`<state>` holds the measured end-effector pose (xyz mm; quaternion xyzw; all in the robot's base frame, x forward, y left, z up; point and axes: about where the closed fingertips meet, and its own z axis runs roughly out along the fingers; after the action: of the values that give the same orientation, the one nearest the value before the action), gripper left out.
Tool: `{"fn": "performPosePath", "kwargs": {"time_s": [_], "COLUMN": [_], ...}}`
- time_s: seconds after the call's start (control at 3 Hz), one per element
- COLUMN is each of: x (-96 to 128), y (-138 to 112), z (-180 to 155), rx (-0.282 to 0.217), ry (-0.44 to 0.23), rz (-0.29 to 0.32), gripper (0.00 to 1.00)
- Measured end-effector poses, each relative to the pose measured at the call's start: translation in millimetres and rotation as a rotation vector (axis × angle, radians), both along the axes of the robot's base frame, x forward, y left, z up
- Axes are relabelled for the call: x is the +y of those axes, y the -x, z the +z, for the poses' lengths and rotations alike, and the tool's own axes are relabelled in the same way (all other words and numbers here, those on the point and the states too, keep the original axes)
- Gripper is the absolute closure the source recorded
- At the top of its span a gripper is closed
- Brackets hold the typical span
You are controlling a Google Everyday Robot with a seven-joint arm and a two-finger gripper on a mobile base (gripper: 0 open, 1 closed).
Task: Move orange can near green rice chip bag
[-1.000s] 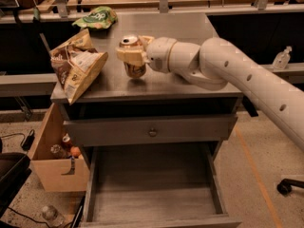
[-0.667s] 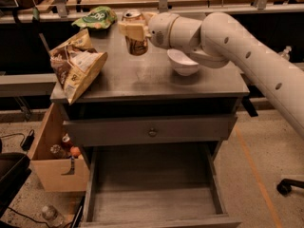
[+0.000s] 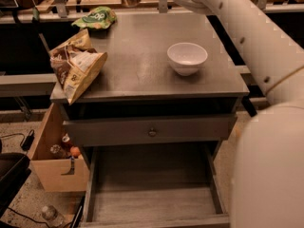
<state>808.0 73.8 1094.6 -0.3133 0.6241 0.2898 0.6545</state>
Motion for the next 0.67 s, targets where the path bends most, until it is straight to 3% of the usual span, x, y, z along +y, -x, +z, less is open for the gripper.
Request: {"fn": "performPosePath", "kwargs": {"time_s": [0.33, 0.67], "x": [49.6, 37.6], "y": [-65.6, -70.5], "z": [-26.6, -9.3], "rx": [0.091, 0.088], "ry": [0.011, -0.01], "rz": [-0.024, -0.051], "gripper": [1.0, 1.0]}}
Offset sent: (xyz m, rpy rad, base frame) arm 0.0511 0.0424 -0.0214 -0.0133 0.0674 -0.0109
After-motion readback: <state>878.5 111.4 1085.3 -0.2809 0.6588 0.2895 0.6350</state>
